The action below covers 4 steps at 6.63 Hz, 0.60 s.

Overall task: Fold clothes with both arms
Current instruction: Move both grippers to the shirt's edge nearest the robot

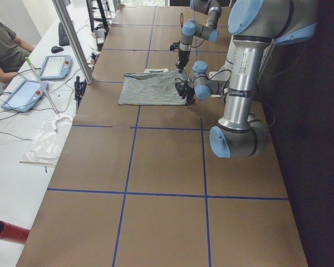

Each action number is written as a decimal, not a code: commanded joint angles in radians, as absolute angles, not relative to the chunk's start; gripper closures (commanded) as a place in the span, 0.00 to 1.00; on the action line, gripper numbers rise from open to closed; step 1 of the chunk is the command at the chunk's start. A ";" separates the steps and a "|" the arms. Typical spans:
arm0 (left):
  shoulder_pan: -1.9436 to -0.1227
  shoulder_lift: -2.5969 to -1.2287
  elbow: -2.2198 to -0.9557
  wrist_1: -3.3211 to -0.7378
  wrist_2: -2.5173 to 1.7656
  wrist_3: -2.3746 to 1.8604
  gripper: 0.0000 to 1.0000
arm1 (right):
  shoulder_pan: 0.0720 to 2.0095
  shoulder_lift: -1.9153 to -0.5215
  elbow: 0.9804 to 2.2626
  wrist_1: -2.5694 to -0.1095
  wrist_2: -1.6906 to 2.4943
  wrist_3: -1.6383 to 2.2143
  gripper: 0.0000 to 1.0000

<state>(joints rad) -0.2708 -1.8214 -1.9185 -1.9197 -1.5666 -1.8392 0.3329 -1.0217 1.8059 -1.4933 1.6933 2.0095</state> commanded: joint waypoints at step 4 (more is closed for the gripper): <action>-0.267 -1.853 -2.053 -1.773 -1.578 -1.836 1.00 | 0.319 -1.073 1.894 -1.496 1.687 2.022 1.00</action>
<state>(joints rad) -0.2665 -1.8370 -1.9664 -1.8494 -1.5717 -1.8363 0.3310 -1.0413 1.8455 -1.4944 1.6921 2.0133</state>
